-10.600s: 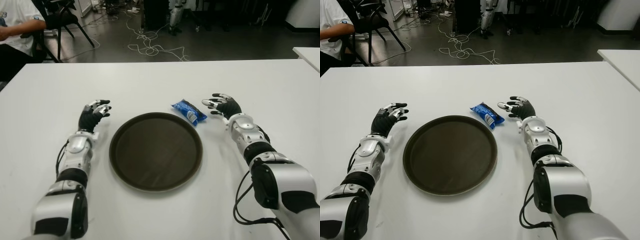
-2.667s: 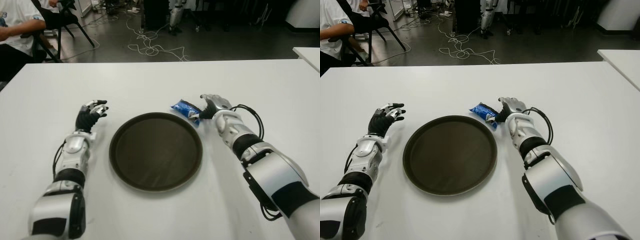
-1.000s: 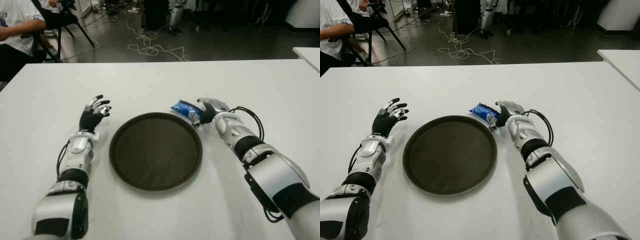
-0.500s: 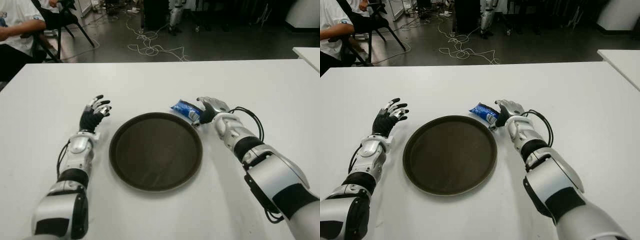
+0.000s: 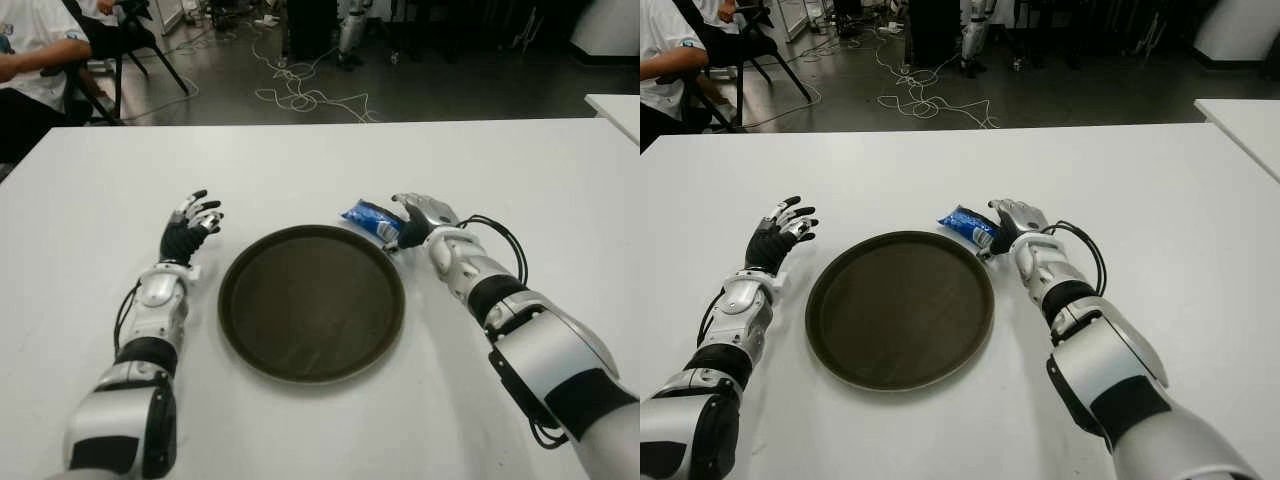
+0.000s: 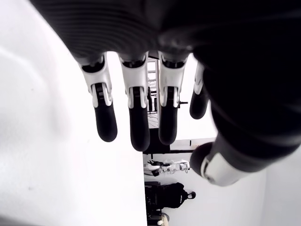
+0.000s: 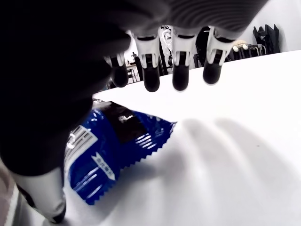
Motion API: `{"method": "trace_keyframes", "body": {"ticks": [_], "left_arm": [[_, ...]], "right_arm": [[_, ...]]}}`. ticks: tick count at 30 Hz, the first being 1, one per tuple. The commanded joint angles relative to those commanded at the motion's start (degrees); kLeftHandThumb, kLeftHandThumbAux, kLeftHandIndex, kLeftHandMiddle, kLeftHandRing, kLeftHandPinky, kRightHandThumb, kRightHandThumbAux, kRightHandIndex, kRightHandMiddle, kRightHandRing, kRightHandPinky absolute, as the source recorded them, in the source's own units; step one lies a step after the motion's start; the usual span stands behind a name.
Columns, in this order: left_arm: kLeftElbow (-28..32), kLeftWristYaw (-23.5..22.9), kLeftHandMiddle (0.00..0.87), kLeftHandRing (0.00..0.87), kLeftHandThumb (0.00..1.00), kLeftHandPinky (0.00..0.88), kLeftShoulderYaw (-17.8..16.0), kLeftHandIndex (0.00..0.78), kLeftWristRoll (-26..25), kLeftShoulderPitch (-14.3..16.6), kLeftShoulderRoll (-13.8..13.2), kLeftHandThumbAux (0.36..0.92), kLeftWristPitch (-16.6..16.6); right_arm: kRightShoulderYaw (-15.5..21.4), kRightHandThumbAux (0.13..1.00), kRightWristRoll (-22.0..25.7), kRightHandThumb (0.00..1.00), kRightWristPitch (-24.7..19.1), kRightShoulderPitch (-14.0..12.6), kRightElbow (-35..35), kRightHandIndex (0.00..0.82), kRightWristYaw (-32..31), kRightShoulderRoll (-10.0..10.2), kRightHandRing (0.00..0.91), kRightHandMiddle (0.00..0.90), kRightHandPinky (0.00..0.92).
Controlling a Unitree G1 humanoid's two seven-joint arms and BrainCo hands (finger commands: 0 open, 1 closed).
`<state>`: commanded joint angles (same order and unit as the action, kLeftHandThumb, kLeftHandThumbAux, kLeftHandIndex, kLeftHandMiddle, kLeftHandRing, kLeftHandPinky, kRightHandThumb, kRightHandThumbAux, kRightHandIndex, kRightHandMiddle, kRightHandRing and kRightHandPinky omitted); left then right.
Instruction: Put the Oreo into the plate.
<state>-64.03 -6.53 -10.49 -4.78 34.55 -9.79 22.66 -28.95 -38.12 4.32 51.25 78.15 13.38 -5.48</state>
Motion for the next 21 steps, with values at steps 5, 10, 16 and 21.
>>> {"method": "trace_keyframes", "body": {"ticks": [5,10,16,21], "left_arm": [[0.1,-0.4,0.259,0.264,0.262,0.272,0.0,0.16,-0.2,0.0,0.1,0.71,0.0],[0.0,-0.3,0.262,0.267,0.268,0.272,0.0,0.164,-0.3,0.2,0.1,0.716,-0.3],[-0.1,-0.1,0.266,0.27,0.266,0.272,0.0,0.172,-0.3,0.3,0.2,0.721,-0.4],[0.2,0.0,0.271,0.273,0.26,0.273,0.0,0.176,-0.3,0.2,0.3,0.725,-0.5]], "right_arm": [[-0.4,0.73,-0.2,0.0,0.7,0.0,0.0,0.08,0.2,-0.1,0.12,0.093,0.148],[-0.6,0.729,-0.3,0.0,0.9,-0.1,0.0,0.08,0.0,0.1,0.112,0.086,0.143],[-0.7,0.73,-0.2,0.0,0.9,-0.2,0.0,0.092,0.0,0.2,0.112,0.086,0.161],[-0.8,0.745,-0.3,0.0,0.7,-0.3,0.0,0.119,0.3,0.5,0.144,0.116,0.179]]}}
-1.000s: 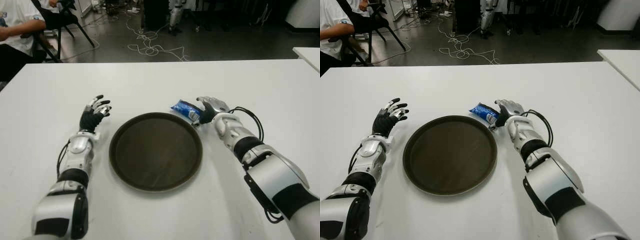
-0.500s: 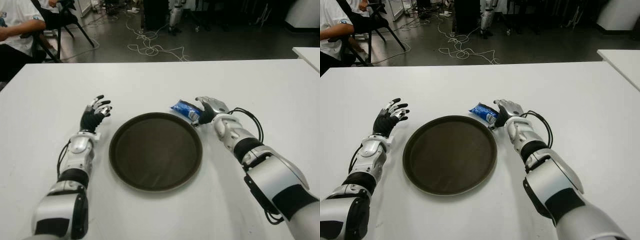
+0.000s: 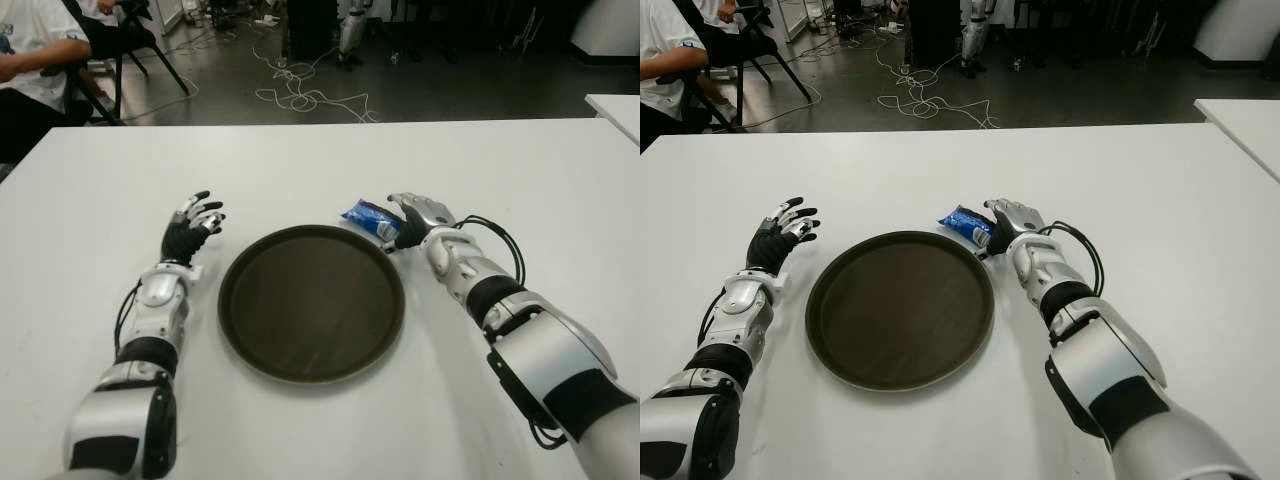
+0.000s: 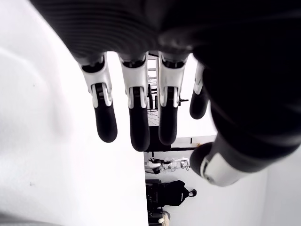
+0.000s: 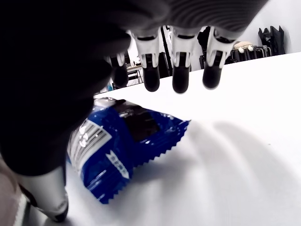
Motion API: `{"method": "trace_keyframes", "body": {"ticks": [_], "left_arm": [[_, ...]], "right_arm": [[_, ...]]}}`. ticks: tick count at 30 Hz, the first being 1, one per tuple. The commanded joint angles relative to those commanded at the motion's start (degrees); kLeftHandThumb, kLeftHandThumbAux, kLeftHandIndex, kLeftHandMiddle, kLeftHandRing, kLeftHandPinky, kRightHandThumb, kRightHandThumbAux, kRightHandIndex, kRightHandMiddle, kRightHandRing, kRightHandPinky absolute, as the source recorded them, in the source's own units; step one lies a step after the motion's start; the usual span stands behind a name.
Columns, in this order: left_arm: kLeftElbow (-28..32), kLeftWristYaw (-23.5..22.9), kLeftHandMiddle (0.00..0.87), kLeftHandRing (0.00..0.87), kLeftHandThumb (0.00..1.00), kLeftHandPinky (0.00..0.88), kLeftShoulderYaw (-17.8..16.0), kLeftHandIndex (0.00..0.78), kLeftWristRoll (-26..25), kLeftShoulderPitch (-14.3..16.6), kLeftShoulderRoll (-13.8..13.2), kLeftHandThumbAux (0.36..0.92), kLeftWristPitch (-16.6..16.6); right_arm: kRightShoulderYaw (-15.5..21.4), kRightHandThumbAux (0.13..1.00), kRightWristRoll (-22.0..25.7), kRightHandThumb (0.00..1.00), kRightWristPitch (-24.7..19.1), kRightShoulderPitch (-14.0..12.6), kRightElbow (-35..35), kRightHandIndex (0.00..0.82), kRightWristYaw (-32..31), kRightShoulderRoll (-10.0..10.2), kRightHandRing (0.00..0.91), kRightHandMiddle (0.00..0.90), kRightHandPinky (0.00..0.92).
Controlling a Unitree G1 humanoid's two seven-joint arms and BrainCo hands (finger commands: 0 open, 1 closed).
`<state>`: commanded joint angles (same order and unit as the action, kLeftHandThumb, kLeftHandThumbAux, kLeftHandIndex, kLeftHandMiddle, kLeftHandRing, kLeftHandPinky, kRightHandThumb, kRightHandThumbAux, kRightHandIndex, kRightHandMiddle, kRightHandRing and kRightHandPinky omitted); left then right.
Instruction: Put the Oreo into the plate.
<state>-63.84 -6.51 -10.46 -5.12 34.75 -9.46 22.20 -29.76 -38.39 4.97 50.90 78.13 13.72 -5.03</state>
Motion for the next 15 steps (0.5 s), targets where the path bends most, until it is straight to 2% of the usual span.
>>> {"method": "trace_keyframes", "body": {"ticks": [9,15], "left_arm": [[0.3,0.3,0.269,0.275,0.258,0.277,0.1,0.168,0.1,-0.2,0.1,0.71,-0.2],[0.4,0.6,0.267,0.271,0.27,0.276,0.1,0.163,0.2,-0.4,0.1,0.71,-0.2]], "right_arm": [[-0.5,0.773,-0.3,0.0,0.7,-0.2,-0.1,0.175,0.9,-0.1,0.201,0.168,0.25],[-0.2,0.804,0.0,0.0,1.7,-0.5,-0.2,0.282,3.3,-0.1,0.344,0.298,0.376]]}}
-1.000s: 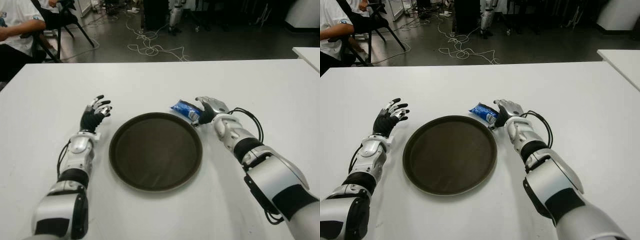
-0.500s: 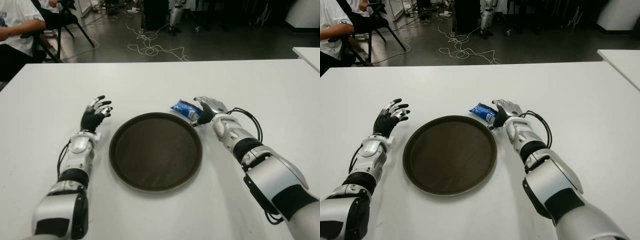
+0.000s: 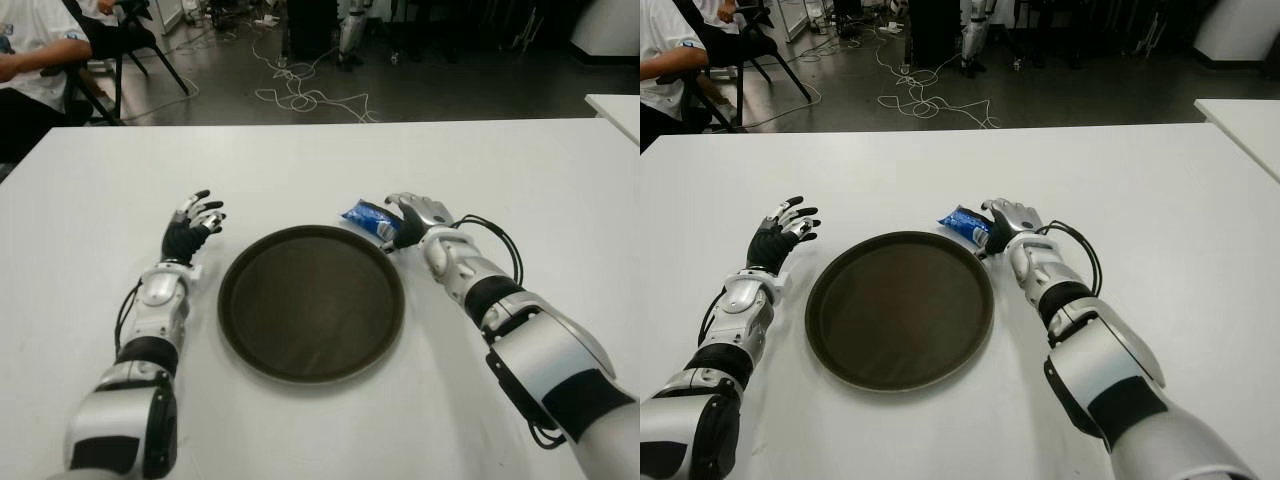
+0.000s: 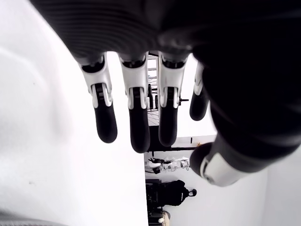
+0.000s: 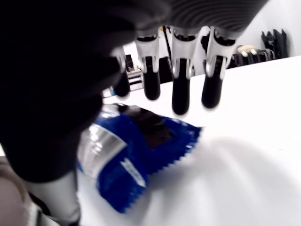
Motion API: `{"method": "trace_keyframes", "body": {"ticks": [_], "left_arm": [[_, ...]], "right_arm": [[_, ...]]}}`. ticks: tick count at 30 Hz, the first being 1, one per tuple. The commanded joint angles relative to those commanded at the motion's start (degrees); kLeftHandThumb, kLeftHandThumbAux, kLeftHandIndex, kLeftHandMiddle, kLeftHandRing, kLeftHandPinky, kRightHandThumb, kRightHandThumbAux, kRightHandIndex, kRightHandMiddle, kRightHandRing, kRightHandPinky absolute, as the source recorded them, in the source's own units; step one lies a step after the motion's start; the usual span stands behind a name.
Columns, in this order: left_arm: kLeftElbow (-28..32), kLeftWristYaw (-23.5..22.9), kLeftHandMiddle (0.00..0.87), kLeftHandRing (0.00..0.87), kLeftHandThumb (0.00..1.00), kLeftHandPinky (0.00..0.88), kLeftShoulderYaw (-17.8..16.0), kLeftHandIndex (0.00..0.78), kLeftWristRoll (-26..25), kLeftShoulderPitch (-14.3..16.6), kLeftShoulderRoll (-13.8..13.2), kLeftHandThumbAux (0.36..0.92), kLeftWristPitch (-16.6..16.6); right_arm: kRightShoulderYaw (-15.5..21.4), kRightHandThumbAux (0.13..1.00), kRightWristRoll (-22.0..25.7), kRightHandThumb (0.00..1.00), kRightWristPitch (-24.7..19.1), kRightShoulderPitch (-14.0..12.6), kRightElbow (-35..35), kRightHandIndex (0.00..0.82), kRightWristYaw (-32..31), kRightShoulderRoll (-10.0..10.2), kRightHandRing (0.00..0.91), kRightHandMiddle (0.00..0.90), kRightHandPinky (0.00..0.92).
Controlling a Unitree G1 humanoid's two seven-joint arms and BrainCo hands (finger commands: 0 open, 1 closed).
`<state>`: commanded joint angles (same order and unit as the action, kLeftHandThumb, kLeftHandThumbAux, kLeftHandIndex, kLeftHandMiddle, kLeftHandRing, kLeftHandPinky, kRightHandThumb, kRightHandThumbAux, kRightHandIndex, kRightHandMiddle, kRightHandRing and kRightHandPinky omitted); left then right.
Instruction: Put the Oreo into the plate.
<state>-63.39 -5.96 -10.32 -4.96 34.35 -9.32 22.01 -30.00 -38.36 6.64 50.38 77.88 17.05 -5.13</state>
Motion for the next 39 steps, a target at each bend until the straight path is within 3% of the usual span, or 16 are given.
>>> {"method": "trace_keyframes", "body": {"ticks": [5,13,19,30,39], "left_arm": [[0.5,0.1,0.267,0.271,0.27,0.273,0.1,0.167,0.0,-0.2,0.1,0.714,0.1],[1.1,0.2,0.276,0.275,0.26,0.272,0.3,0.174,0.2,-0.5,0.1,0.709,0.3],[1.2,-0.3,0.268,0.27,0.273,0.274,0.3,0.168,0.0,-0.7,0.1,0.714,0.6],[1.7,0.2,0.268,0.269,0.284,0.28,0.2,0.168,0.0,-0.8,0.2,0.726,0.3],[1.9,0.4,0.272,0.273,0.316,0.282,0.2,0.17,-0.1,-0.8,0.3,0.742,0.1]], "right_arm": [[0.8,0.801,0.7,0.0,0.3,0.0,-0.1,0.3,1.2,0.1,0.401,0.351,0.41],[2.0,0.813,1.4,0.016,0.8,0.0,-0.2,0.408,1.5,0.1,0.496,0.47,0.475],[2.5,0.795,1.4,0.024,1.0,-0.1,-0.2,0.397,1.6,0.1,0.506,0.481,0.486],[2.6,0.803,1.1,0.08,1.7,-0.2,-0.2,0.457,1.6,-0.1,0.562,0.571,0.536],[3.2,0.788,1.4,0.101,2.4,-0.3,-0.3,0.45,2.0,-0.2,0.563,0.567,0.542]]}}
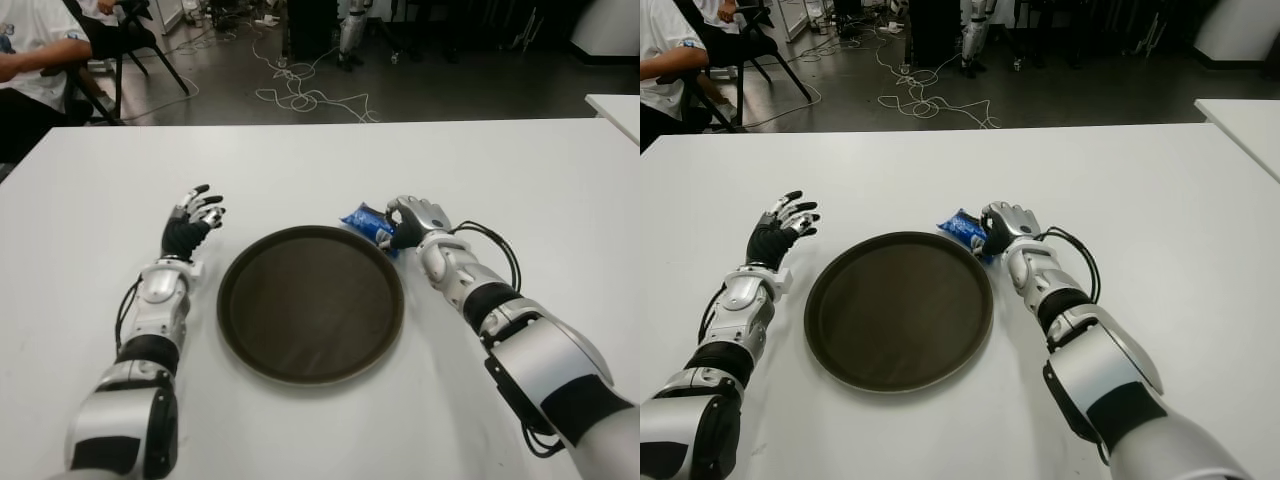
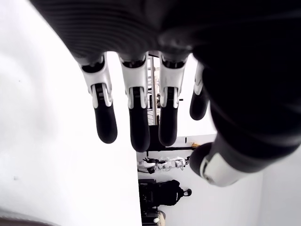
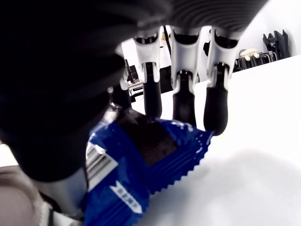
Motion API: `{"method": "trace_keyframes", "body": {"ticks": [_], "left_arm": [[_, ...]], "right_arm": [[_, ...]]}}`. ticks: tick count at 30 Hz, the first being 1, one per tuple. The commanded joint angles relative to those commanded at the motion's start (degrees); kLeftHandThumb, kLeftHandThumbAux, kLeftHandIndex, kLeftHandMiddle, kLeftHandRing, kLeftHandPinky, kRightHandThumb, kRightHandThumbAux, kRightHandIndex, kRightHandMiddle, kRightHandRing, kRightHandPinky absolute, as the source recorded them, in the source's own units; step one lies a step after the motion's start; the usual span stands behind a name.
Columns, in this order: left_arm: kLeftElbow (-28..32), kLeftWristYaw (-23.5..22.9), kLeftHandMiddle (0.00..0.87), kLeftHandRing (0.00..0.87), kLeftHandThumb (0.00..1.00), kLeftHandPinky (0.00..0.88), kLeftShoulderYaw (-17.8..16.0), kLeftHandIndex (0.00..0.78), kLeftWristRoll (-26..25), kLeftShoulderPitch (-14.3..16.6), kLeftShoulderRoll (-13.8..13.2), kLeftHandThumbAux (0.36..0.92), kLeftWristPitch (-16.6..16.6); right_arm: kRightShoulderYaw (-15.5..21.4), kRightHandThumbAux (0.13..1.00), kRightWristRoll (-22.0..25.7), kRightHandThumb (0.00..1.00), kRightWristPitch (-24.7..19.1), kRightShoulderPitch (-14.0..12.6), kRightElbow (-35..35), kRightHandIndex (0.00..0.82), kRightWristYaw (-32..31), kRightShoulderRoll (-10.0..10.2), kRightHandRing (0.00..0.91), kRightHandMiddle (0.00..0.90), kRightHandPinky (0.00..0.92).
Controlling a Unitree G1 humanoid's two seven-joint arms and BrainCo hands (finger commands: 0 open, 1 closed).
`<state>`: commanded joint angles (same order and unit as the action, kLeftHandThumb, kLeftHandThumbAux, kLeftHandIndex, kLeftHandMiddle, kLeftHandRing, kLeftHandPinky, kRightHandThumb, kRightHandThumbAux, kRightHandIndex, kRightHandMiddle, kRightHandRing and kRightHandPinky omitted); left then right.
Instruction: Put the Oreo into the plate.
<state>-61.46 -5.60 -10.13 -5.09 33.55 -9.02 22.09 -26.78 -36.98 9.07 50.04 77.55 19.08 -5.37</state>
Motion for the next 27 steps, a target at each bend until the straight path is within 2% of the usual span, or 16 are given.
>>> {"method": "trace_keyframes", "body": {"ticks": [18,22,27], "left_arm": [[0.2,0.5,0.267,0.267,0.282,0.282,0.4,0.17,0.6,-0.2,-0.2,0.729,0.4],[0.1,0.5,0.267,0.267,0.28,0.285,0.4,0.168,0.6,-0.2,-0.3,0.727,0.5],[0.0,0.1,0.268,0.267,0.29,0.284,0.2,0.169,0.3,-0.2,-0.3,0.729,0.6]], "right_arm": [[0.8,0.799,0.0,0.138,0.7,0.2,-0.2,0.505,0.9,-0.2,0.601,0.603,0.585],[0.5,0.807,-0.3,0.255,1.0,0.5,-0.5,0.534,1.5,-0.3,0.658,0.663,0.645],[0.2,0.809,-0.5,0.31,1.0,0.7,-0.6,0.553,1.5,-0.3,0.682,0.689,0.669]]}}
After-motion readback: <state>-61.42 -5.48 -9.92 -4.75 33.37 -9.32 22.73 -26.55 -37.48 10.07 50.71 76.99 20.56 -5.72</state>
